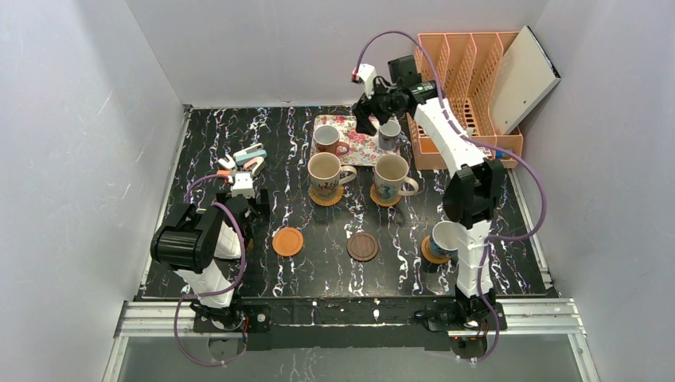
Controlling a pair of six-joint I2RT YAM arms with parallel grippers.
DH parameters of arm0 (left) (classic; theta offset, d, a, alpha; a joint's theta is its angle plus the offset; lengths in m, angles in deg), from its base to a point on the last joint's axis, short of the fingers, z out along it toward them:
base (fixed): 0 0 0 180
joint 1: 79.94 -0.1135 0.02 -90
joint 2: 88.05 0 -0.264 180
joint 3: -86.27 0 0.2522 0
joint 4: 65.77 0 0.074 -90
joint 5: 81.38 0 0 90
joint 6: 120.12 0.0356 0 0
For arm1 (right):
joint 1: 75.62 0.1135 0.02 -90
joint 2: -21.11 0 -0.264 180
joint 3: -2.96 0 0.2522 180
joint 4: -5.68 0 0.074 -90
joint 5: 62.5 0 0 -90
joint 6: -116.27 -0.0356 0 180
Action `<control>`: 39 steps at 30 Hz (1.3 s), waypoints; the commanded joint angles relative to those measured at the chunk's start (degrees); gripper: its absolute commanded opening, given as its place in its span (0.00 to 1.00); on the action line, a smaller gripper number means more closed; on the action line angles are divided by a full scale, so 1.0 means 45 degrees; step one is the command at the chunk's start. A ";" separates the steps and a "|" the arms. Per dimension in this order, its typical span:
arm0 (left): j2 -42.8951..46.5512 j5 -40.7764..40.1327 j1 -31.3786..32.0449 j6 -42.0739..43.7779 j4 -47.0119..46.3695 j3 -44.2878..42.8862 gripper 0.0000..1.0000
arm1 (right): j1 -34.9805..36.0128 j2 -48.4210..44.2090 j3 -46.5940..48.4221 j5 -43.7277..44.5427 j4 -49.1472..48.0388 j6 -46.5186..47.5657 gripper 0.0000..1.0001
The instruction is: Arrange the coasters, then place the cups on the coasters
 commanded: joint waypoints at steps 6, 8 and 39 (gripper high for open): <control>0.0016 -0.0358 -0.0066 -0.0064 -0.0174 -0.0184 0.98 | 0.0723 0.1813 0.0902 -0.0275 -0.0728 -0.0445 0.93; -0.0011 -0.0111 -0.0066 0.0028 -0.0170 -0.0194 0.98 | 0.0755 0.2205 0.1224 -0.0333 -0.0630 -0.0488 0.93; 0.1669 0.1015 -0.0086 0.0443 0.3784 -0.1729 0.98 | 0.1619 0.4117 0.1865 -0.0624 -0.0679 -0.0044 0.48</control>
